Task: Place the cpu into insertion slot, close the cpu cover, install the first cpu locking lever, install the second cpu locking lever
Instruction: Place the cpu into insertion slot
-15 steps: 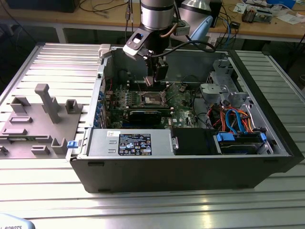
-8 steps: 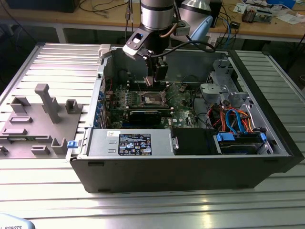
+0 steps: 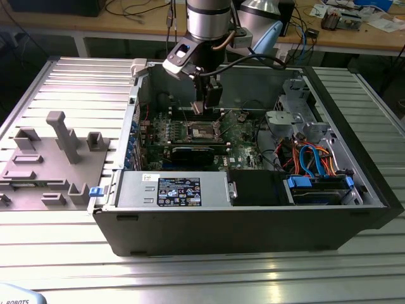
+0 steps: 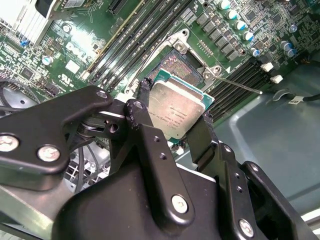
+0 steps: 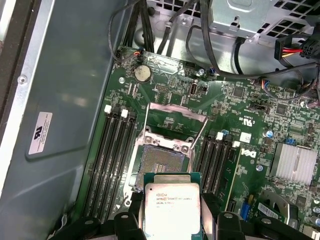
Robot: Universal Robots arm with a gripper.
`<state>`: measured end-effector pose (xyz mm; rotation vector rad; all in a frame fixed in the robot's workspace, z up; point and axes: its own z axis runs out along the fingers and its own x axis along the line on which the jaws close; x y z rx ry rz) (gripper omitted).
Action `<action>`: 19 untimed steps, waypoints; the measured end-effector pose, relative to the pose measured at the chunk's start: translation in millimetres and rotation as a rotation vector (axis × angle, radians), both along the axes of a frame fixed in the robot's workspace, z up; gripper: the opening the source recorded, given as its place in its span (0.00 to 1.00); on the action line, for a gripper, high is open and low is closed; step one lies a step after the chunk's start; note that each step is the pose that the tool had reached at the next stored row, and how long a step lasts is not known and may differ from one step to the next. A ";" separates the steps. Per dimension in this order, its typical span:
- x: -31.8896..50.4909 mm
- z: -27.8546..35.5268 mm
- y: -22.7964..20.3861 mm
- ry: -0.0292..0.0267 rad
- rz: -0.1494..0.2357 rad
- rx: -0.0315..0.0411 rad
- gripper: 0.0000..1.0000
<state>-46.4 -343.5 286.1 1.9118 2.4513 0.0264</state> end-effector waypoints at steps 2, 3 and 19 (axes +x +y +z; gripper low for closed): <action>0.0 -0.1 0.0 0.0000 -0.006 0.0000 0.55; 0.0 -0.2 0.0 0.0000 -0.008 0.0000 0.55; -0.1 -1.0 0.0 0.0000 -0.039 0.0000 0.55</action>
